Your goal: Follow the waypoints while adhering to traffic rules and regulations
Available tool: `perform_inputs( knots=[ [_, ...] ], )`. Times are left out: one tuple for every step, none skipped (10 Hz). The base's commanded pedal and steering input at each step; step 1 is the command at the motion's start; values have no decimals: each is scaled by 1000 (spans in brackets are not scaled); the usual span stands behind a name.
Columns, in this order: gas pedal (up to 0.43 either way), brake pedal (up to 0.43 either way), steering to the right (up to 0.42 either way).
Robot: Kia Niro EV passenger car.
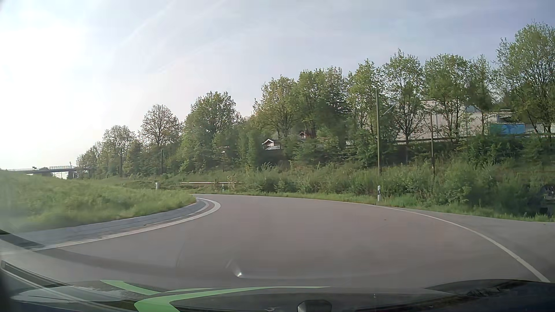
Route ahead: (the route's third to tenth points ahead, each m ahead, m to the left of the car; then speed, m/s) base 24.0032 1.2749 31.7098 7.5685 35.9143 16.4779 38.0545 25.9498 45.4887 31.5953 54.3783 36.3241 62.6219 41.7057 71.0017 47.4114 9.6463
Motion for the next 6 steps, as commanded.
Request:
perform_inputs(
  knots=[
    [79,0,21],
    [79,0,2],
    [79,0,-6],
    [67,0,-17],
    [47,0,-38],
    [39,0,-53]
  ],
)
